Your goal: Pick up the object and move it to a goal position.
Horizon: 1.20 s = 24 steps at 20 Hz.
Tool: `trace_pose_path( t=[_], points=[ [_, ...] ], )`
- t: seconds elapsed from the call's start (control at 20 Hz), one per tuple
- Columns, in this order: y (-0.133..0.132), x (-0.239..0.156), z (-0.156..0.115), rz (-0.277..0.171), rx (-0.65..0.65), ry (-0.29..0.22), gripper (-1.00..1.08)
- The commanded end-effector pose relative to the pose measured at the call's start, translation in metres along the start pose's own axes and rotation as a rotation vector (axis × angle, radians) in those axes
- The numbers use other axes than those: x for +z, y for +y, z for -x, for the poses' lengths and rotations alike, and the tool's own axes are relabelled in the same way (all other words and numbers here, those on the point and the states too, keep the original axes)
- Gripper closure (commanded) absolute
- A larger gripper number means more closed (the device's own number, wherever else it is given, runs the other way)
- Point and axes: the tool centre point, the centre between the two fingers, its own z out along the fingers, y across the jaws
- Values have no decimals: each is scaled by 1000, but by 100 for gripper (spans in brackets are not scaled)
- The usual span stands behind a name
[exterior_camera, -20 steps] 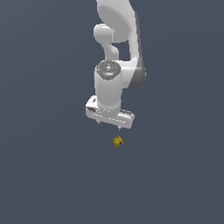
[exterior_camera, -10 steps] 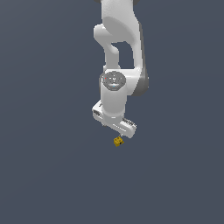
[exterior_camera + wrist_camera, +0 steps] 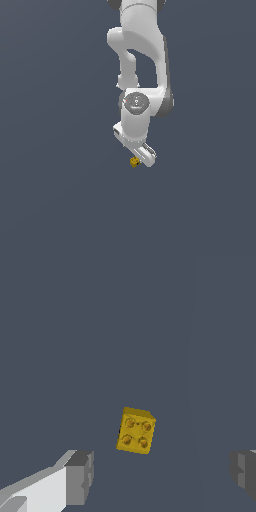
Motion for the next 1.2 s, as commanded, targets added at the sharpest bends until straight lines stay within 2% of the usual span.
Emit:
trace_pose_path(
  t=[0.0, 0.5, 0.9, 1.15],
  points=[
    [-4, 6, 2, 0, 57, 0, -92],
    [-12, 21, 6, 1, 187, 0, -92],
    [-13, 24, 7, 1, 198, -1, -92],
    [-13, 42, 7, 1, 201, -1, -92]
  ],
)
